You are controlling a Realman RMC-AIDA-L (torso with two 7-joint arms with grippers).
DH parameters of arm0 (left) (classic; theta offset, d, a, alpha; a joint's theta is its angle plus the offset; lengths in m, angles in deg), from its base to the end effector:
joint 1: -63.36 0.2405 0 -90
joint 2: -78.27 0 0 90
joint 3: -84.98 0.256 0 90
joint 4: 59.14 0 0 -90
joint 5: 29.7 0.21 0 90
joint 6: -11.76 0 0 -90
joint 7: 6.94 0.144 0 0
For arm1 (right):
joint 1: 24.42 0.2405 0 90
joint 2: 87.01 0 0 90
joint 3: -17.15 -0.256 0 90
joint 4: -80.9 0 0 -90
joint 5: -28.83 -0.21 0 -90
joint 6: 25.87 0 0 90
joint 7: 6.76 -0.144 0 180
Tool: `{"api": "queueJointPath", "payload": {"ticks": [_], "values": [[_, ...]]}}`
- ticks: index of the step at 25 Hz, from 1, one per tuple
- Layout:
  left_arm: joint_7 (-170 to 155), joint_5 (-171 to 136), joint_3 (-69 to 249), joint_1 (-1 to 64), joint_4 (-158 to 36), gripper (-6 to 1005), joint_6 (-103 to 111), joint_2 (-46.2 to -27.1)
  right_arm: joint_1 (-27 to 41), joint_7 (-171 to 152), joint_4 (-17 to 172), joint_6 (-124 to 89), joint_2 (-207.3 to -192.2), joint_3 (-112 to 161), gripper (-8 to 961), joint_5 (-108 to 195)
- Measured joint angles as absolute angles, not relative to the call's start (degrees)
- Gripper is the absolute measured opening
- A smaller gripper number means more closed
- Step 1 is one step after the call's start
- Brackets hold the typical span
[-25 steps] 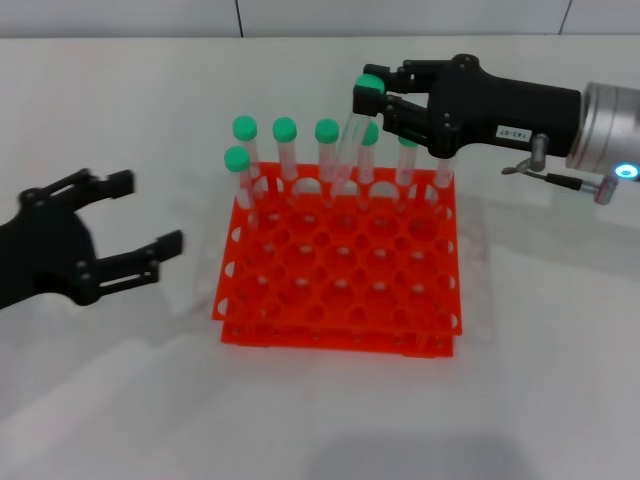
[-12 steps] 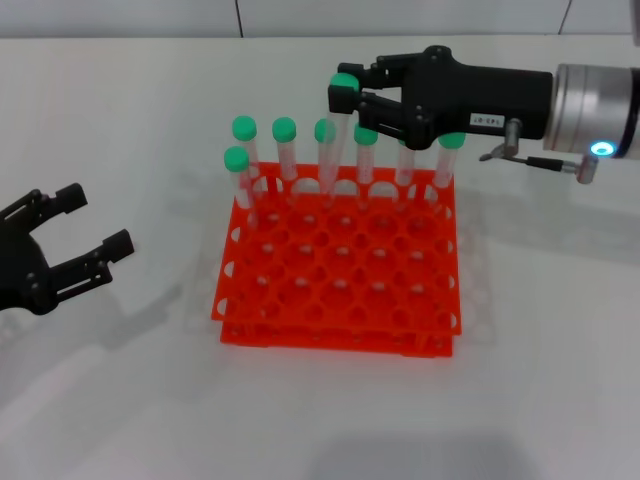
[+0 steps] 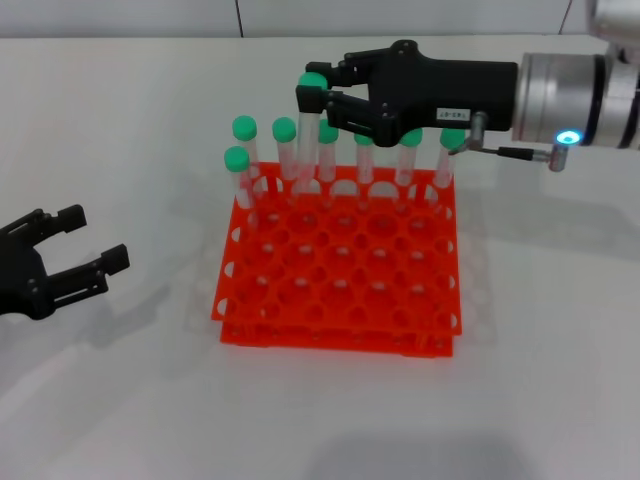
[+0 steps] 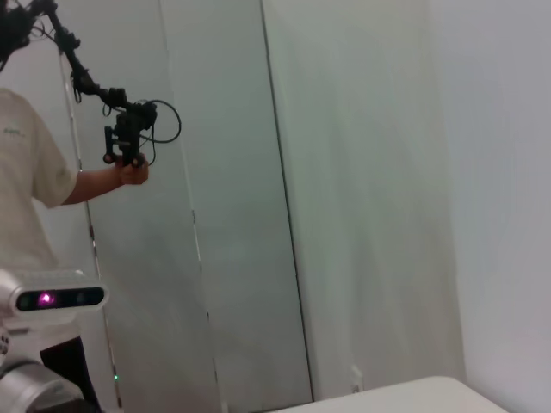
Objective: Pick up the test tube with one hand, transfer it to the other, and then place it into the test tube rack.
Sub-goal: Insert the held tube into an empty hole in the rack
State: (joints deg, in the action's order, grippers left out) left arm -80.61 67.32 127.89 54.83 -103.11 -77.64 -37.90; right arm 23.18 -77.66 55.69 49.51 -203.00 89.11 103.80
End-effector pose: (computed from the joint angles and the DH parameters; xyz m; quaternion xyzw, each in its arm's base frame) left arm -0.3445 0.2499 0.0559 -0.8827 -0.2663 -0.2740 0.2735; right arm 0.1283 0.3964 -0.0393 -0.9342 0.0821 0.3334 0.0971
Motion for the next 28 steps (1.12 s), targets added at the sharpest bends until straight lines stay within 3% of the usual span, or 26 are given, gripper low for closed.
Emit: {"api": "queueJointPath", "payload": {"ticks": [16, 28], "values": [[-85.9, 72.4, 127.2, 51.5, -104.2, 853, -77.6, -37.00, 25.6, -76.3, 55.7, 39.0, -203.21, 105.1, 260, 93.9], [-88.1, 74.4, 127.2, 51.4, -109.3, 852, -77.6, -37.86, 25.8, -76.4, 55.7, 37.4, -203.20, 106.2, 261, 92.5]]}}
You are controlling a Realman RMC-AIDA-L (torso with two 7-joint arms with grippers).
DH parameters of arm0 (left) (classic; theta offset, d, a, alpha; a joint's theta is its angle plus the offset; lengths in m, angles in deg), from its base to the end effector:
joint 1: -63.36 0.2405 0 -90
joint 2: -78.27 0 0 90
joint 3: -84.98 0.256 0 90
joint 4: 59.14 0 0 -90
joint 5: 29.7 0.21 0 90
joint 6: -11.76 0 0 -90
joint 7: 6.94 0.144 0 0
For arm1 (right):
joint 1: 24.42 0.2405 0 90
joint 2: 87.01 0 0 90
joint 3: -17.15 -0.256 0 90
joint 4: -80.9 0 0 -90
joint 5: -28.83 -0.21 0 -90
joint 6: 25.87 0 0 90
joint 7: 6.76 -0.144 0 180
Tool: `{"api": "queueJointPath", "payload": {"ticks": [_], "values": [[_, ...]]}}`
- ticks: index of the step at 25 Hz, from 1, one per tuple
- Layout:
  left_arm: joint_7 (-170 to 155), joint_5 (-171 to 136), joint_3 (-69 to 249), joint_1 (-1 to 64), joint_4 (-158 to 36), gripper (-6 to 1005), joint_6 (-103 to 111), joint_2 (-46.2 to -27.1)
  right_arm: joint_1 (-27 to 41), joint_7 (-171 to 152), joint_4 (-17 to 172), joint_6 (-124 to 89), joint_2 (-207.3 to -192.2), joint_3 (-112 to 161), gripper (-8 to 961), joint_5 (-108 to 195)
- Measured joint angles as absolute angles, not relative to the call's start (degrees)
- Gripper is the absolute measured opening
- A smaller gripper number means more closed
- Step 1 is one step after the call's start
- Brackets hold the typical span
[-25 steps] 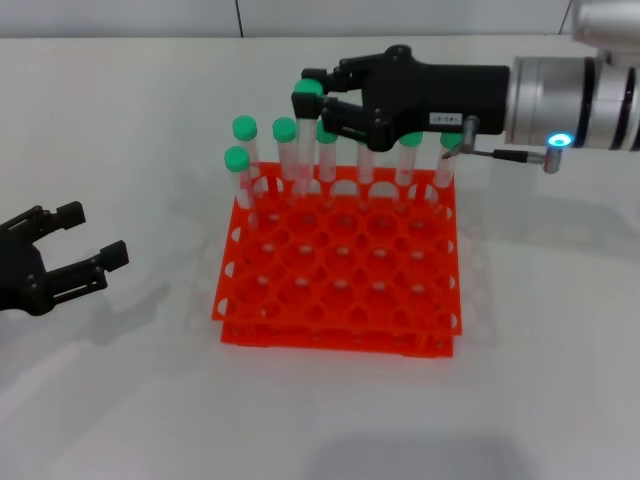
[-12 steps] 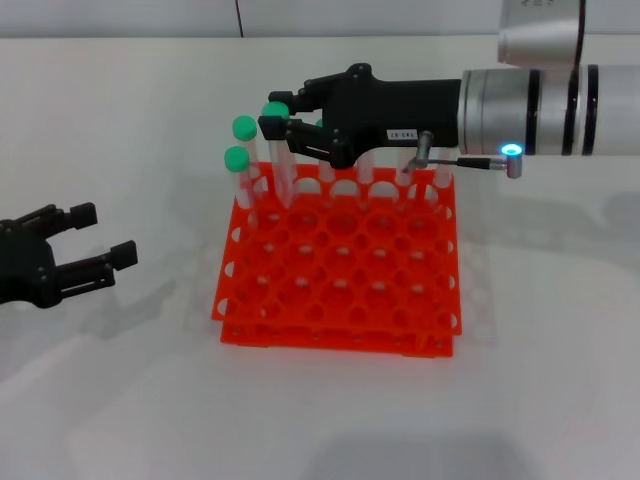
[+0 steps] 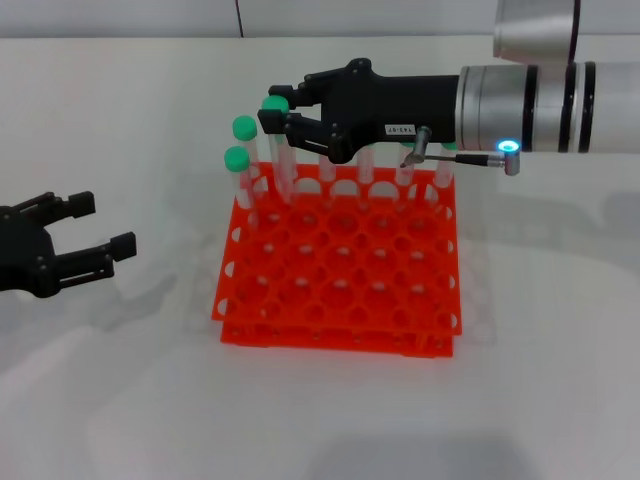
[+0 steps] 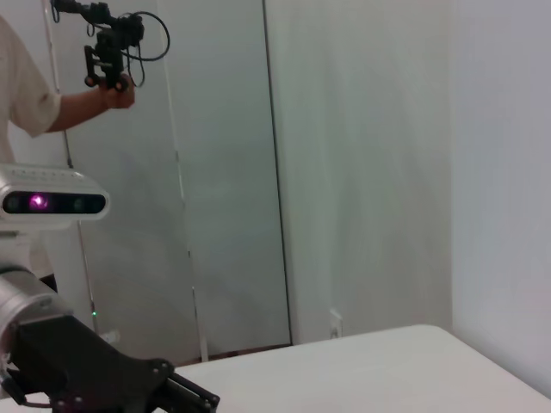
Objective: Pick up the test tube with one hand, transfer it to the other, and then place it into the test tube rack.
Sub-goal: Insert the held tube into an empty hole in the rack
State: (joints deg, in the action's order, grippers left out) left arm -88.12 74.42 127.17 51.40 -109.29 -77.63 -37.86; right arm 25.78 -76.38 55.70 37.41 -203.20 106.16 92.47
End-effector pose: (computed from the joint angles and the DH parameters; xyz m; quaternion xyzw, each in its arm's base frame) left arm -0.3309 0.2719 0.0650 -0.9018 -0.2665 -0.2319 0.2487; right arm 0.1131 0.4022 -0.0723 -0.9497 0.0735 0.2826 0.1134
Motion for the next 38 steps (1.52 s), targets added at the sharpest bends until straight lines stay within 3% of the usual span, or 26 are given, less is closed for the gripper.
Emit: {"api": "queueJointPath", "payload": {"ticks": [38], "values": [[-87.6, 76.2, 127.5, 50.0, -109.0, 853, -76.5, -38.44, 25.5, -76.9, 55.9, 31.9, -203.20, 113.4, 264, 89.0]]}}
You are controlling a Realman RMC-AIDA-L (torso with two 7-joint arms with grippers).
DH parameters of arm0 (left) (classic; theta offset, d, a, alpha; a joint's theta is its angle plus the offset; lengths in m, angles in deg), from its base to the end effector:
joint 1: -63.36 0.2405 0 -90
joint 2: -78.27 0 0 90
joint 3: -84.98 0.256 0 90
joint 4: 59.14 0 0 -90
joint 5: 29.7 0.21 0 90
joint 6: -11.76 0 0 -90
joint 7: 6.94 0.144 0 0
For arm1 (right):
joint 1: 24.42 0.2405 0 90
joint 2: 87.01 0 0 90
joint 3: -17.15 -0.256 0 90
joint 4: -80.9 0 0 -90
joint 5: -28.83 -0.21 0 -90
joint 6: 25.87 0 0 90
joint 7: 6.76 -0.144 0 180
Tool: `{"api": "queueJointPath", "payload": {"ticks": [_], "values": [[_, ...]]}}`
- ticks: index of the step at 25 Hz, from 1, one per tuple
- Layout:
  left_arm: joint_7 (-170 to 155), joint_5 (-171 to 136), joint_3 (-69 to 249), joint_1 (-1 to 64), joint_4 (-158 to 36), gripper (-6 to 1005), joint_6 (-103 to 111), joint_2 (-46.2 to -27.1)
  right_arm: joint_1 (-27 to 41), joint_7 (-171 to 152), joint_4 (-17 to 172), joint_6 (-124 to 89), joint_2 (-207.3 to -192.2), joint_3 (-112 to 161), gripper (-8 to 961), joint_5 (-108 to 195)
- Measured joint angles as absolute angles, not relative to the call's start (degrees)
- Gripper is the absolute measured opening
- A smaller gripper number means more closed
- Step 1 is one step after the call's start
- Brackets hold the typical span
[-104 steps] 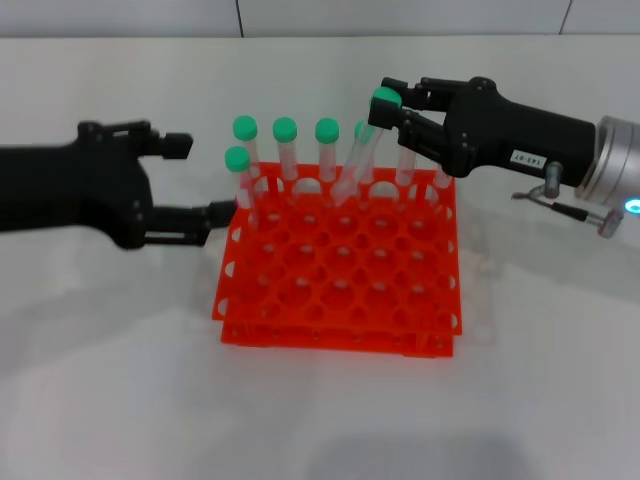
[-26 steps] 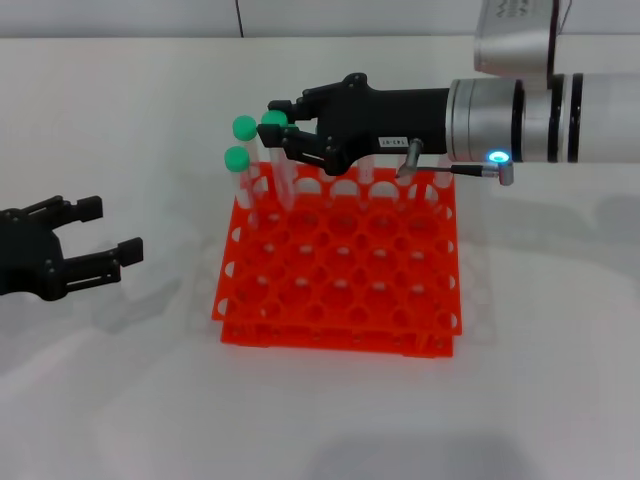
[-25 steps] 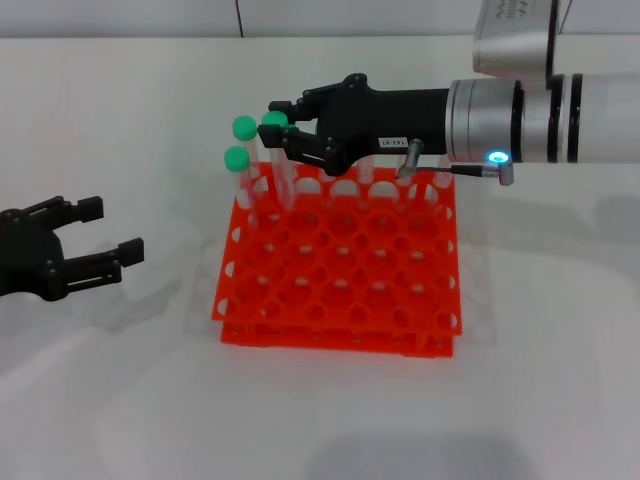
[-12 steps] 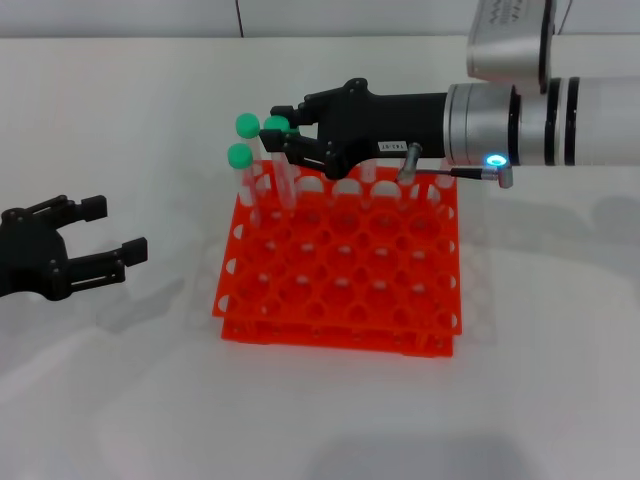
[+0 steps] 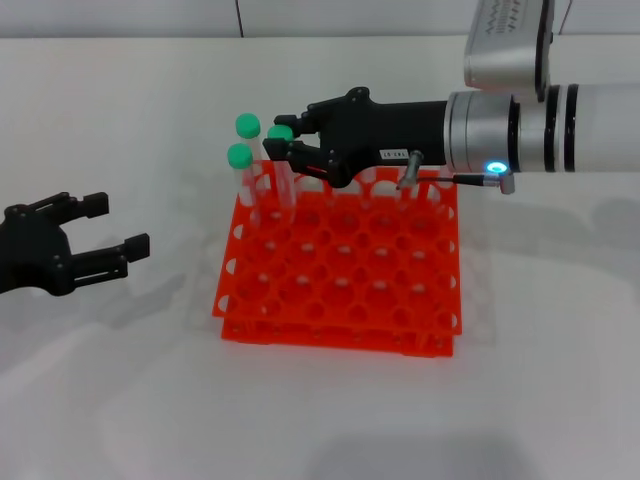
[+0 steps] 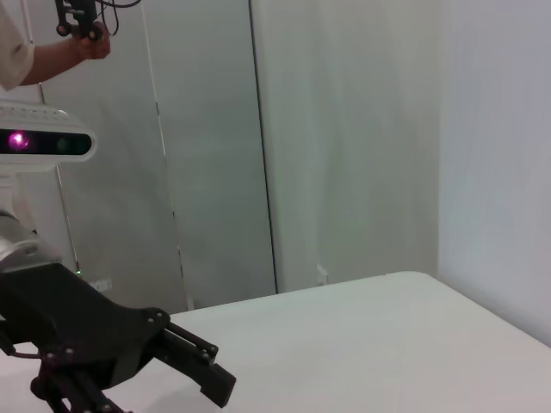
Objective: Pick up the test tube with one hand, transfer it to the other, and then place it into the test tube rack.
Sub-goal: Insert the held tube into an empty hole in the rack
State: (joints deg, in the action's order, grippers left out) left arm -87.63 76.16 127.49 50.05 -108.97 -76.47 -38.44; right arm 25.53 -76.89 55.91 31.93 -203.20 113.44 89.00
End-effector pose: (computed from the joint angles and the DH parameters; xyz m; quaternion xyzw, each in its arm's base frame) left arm -0.3276 0.2785 0.0574 -0.9077 -0.2606 -0.2209 0.2437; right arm 0.1227 0.3999 -0.0875 -0.9576 0.0867 0.2460 0.1223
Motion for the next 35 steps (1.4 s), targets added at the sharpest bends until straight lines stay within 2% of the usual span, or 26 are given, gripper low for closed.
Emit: {"api": "queueJointPath", "payload": {"ticks": [21, 26, 31, 35], "values": [[-87.6, 76.2, 127.3, 49.9, -108.7, 852, -76.1, -38.44, 24.9, -76.7, 54.9, 32.2, -203.20, 114.2, 266, 89.3], [-87.6, 76.2, 127.3, 49.9, -108.7, 852, -75.5, -38.44, 24.5, -76.6, 53.8, 32.4, -203.20, 114.2, 501, 89.2], [-87.6, 76.2, 127.2, 50.0, -108.7, 853, -75.6, -38.44, 22.6, -76.8, 51.4, 33.5, -202.98, 114.2, 522, 89.3], [-87.6, 76.1, 127.2, 50.3, -109.0, 853, -76.1, -38.42, 18.3, -76.9, 46.7, 37.8, -201.79, 113.6, 535, 89.7]]}}
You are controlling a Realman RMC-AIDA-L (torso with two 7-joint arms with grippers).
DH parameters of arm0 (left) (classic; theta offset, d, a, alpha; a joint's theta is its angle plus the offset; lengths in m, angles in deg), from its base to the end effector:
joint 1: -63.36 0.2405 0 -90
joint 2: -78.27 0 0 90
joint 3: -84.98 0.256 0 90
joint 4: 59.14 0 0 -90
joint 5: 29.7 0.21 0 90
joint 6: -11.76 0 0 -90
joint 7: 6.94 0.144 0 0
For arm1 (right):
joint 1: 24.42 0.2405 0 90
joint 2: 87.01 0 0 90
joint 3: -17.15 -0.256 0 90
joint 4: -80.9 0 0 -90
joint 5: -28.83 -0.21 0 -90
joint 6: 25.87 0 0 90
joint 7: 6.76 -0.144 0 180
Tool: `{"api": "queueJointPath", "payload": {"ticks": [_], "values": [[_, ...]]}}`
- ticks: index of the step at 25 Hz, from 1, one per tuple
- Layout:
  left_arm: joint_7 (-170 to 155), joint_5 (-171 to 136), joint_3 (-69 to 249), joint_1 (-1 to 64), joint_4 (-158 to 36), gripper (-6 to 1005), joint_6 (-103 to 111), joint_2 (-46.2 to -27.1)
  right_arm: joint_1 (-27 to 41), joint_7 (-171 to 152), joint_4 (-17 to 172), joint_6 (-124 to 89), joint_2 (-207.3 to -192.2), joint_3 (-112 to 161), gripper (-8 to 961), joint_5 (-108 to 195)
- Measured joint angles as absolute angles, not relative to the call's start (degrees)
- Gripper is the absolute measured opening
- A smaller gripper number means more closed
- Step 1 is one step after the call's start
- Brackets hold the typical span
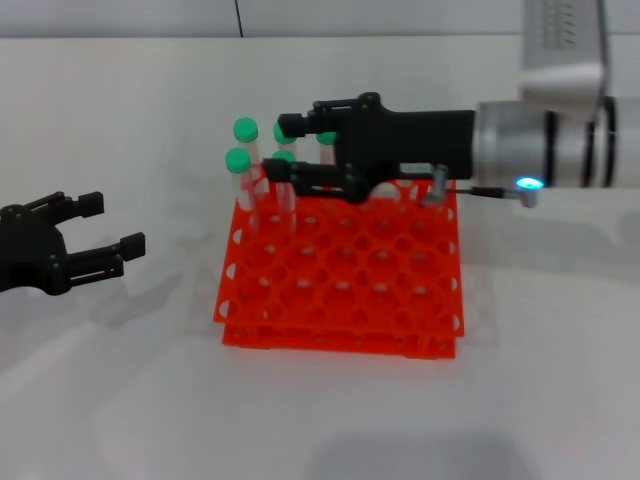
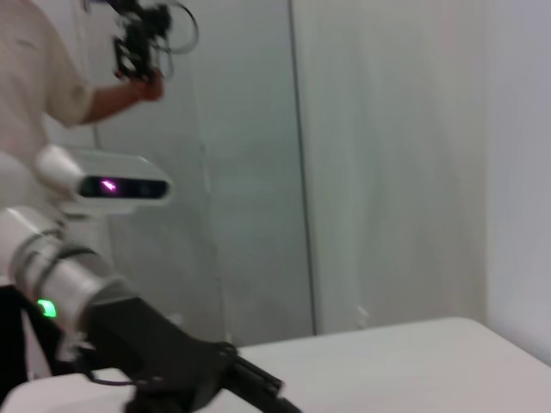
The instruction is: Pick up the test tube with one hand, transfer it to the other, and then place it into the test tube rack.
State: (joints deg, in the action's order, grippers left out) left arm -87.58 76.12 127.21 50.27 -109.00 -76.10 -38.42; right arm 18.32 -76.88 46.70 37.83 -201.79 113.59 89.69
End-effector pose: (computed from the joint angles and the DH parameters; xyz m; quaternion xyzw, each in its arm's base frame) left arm -0.3297 0.2781 0.0587 -0.9057 -0.2631 -0.2198 0.2493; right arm 0.1263 0.3780 -0.0696 -0.9522 0.0554 0.2848 0.0961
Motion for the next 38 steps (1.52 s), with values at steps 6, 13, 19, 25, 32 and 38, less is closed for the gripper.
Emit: {"api": "queueJointPath", "payload": {"ticks": [6, 13, 19, 25, 32, 38], "values": [[-87.6, 76.1, 127.1, 50.0, -109.1, 853, -77.9, -38.10, 9.8, -78.7, 39.4, 43.7, -198.93, 109.0, 537, 95.2], [-85.7, 75.6, 127.2, 50.1, -109.0, 852, -80.9, -37.91, 2.8, -76.3, 39.3, 55.8, -199.81, 92.4, 538, 104.9], [-83.2, 75.6, 127.2, 50.4, -108.7, 854, -81.3, -38.34, -2.8, -70.2, 40.4, 56.8, -201.53, 87.9, 576, 105.7], [-81.4, 75.8, 127.2, 50.6, -108.2, 856, -81.3, -38.51, -3.3, -66.1, 46.1, 55.1, -202.15, 87.3, 676, 105.3], [-80.7, 76.1, 127.3, 49.6, -105.6, 858, -83.4, -37.17, -3.1, -65.3, 47.5, 55.0, -202.25, 87.6, 810, 105.2], [-81.3, 77.2, 127.6, 47.4, -102.4, 857, -85.9, -34.97, -2.4, -66.8, 47.6, 55.0, -202.26, 87.9, 863, 105.9]]}}
